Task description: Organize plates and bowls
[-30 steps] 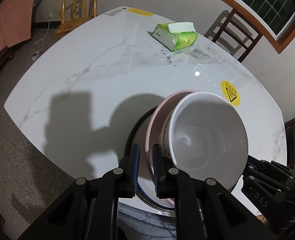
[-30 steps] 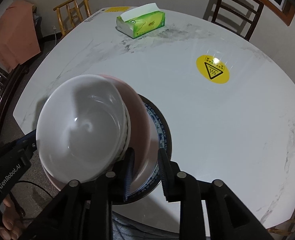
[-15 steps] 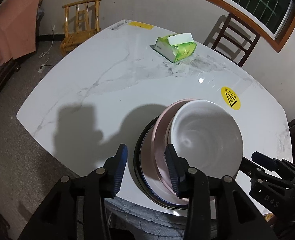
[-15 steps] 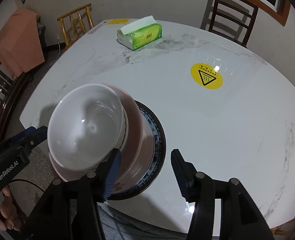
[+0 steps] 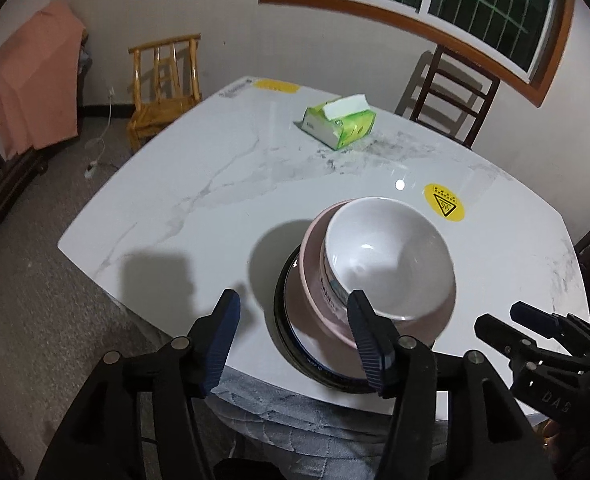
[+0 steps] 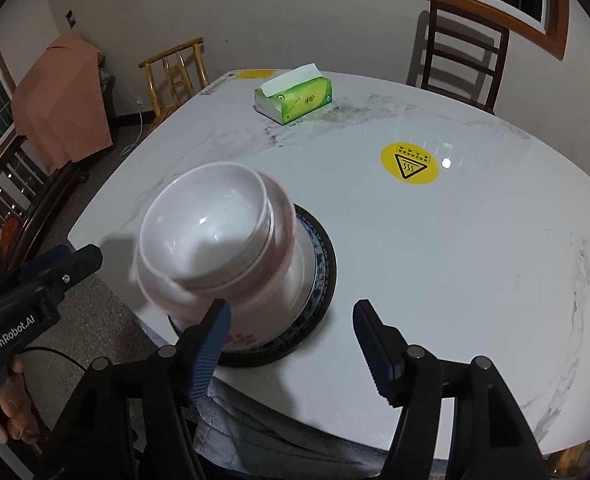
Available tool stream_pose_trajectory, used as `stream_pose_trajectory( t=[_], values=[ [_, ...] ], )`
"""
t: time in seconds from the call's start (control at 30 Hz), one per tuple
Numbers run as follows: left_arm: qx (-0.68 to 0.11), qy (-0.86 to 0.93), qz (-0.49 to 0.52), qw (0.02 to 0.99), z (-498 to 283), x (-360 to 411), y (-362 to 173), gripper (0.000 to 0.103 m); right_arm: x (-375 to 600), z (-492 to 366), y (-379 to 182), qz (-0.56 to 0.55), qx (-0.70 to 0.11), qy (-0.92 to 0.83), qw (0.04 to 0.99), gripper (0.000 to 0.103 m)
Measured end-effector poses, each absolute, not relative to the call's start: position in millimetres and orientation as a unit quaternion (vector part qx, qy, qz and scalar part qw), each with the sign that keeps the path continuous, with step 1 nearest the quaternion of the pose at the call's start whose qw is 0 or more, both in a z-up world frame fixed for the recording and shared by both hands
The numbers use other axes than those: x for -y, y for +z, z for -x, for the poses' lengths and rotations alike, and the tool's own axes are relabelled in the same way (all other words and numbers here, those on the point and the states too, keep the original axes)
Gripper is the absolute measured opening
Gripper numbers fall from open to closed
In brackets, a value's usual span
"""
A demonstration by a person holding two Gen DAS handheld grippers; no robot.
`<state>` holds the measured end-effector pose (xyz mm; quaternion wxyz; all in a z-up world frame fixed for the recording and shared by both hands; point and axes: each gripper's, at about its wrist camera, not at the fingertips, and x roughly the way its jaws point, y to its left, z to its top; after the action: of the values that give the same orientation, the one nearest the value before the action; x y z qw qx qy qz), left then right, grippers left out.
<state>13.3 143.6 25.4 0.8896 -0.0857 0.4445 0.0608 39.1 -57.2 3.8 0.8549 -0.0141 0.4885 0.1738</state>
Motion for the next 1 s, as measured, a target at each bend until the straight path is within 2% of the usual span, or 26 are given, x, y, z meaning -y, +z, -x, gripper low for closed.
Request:
stream_pose_trajectory(
  t=[0.47,1.0],
  values=[
    [-0.421,0.078,0.056,0.902,22.7,-99.1,16.6,0.069,66.6,7.6,-8.5,0.036,-0.445,0.177,0.877,0.067],
    [-0.419,0.083,0.039,0.903,25.0,-80.8,7.8,0.072,69.8,22.1,-15.2,0.031,-0.439,0.184,0.879,0.068]
  ],
)
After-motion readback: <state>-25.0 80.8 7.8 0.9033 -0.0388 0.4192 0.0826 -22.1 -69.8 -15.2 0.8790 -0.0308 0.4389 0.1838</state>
